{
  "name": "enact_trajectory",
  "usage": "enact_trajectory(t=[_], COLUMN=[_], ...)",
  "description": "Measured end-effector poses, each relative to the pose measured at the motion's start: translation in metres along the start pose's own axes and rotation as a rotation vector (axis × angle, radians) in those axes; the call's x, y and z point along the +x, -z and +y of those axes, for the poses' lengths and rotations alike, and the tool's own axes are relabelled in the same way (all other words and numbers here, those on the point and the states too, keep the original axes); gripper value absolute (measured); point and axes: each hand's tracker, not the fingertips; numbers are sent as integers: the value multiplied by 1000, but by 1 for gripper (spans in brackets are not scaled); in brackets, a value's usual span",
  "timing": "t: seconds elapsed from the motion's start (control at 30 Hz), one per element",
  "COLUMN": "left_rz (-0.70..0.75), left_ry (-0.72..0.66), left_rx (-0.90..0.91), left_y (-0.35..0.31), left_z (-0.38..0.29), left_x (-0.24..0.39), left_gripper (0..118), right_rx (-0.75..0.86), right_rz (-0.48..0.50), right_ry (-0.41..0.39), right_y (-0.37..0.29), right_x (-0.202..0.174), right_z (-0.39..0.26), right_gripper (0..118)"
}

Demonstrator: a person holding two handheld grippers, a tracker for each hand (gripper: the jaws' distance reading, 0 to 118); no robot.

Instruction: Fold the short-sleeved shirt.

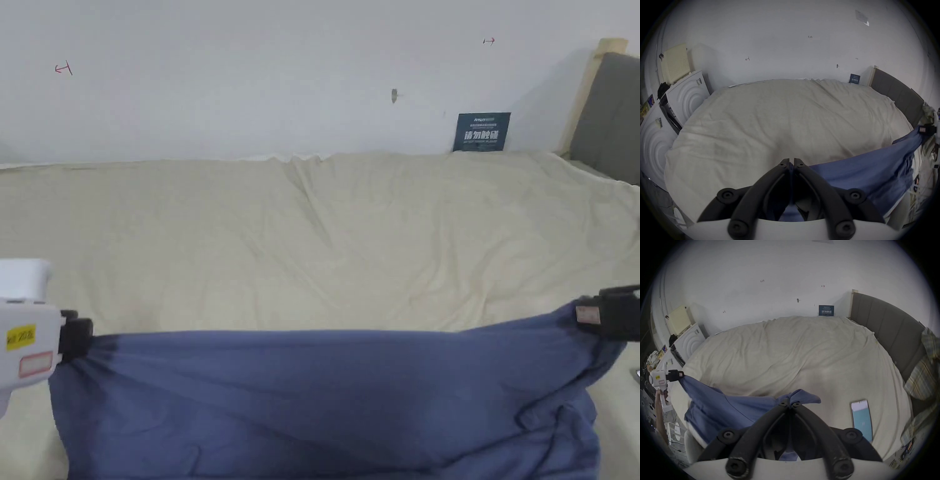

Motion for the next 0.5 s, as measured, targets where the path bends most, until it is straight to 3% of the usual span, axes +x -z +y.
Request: enact_trajectory(t=[0.17,0.33,0.43,0.47,0.5], left_rz=[2,7,0,3,-2], left_ry=[-13,-20,-28,-50,-66], left_rx=[-72,-196,-224,-241,-249], left_y=[-27,-17,-5,1,2], left_z=[-73,-128,-144,-148,-151], left_x=[-6,-4,-4,-8,-11], left_gripper=[3,3,3,4,8], right_rx=[-68,-213,-242,-239,-234], right_rz=[9,28,20,9,10], right_ry=[-46,49,42,59,64], right_y=[-28,-8,8,11,11], right_x=[-5,3,6,6,8], right_z=[-75,-149,-169,-173,-173], right_gripper=[0,0,0,1,10])
